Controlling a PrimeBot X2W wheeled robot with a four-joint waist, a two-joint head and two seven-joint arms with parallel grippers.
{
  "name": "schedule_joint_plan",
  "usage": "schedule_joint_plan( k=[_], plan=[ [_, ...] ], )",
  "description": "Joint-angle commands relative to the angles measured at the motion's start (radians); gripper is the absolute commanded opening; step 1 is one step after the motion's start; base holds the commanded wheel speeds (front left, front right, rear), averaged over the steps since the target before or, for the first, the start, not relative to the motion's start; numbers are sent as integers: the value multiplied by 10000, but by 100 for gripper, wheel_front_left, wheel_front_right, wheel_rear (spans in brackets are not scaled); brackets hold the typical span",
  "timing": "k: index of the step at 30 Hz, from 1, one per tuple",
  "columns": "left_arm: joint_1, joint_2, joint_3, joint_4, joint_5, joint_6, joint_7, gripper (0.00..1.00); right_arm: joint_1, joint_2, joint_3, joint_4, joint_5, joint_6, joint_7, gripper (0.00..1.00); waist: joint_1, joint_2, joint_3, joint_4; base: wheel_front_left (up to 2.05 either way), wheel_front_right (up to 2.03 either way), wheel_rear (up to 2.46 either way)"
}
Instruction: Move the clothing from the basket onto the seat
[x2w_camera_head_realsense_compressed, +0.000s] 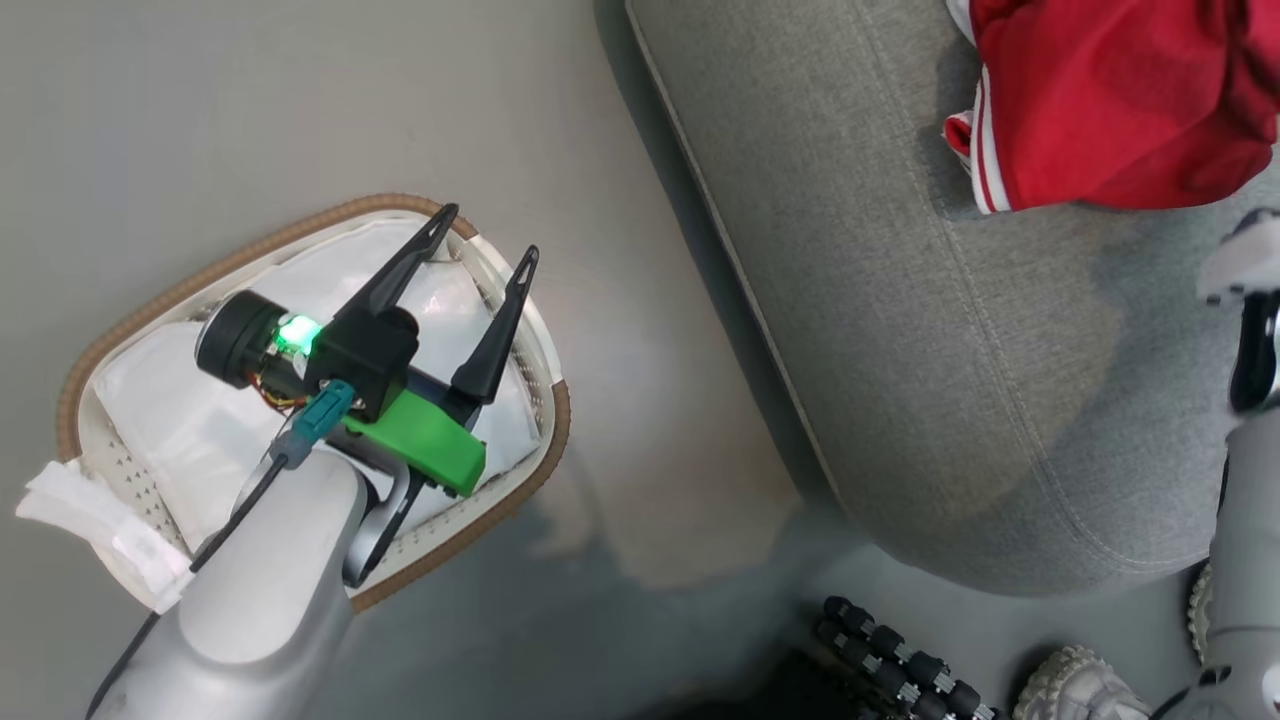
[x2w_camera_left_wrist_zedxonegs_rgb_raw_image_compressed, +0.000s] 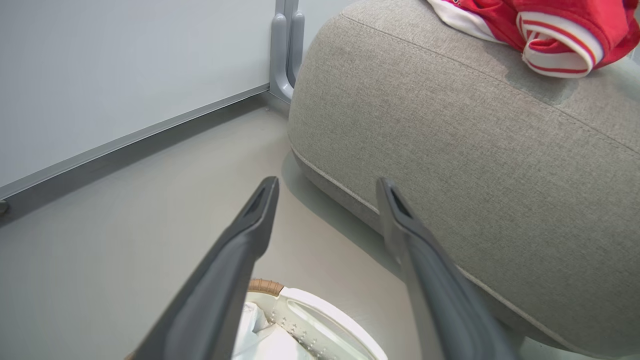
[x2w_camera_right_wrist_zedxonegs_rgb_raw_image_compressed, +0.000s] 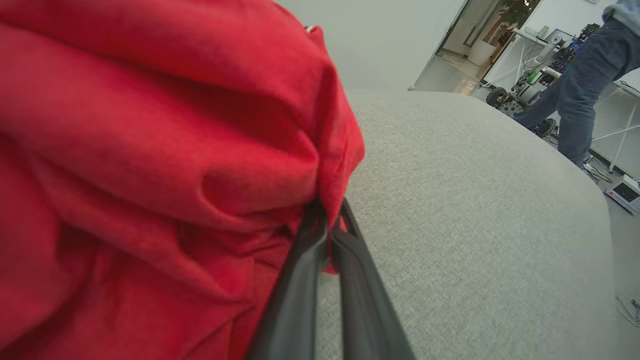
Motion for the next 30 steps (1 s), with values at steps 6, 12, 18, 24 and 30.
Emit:
schedule_joint_plan(
  k=[6, 12, 18, 24, 30],
  plan=[
    [534, -254, 488, 157, -86, 32, 8, 100, 1185, 142, 1, -412, 271, -14, -22, 100, -1, -1, -1032, -235, 0, 0, 0],
    [1072, -648, 1099, 277, 52, 76, 8, 100, 2025, 159, 608, -1166, 488, -14, -22, 100, -1, -1, -1927, -58, 0, 0, 0],
    [1842, -887, 2037, 203, 356, 153, 8, 100, 2700, 239, 1761, -1935, 1090, -14, -22, 100, -1, -1, -2593, 352, 0, 0, 0],
    [2486, -1234, 3133, 246, 616, 163, 8, 100, 2882, 310, 2907, -2077, 1714, -13, -22, 100, -1, -1, -3070, 1050, 0, 0, 0],
    [2872, -1567, 4203, 463, 965, 128, 8, 100, 2722, 307, 3955, -1778, 2244, -13, -22, 100, -1, -1, -3386, 1928, 0, 0, 0]
  ],
)
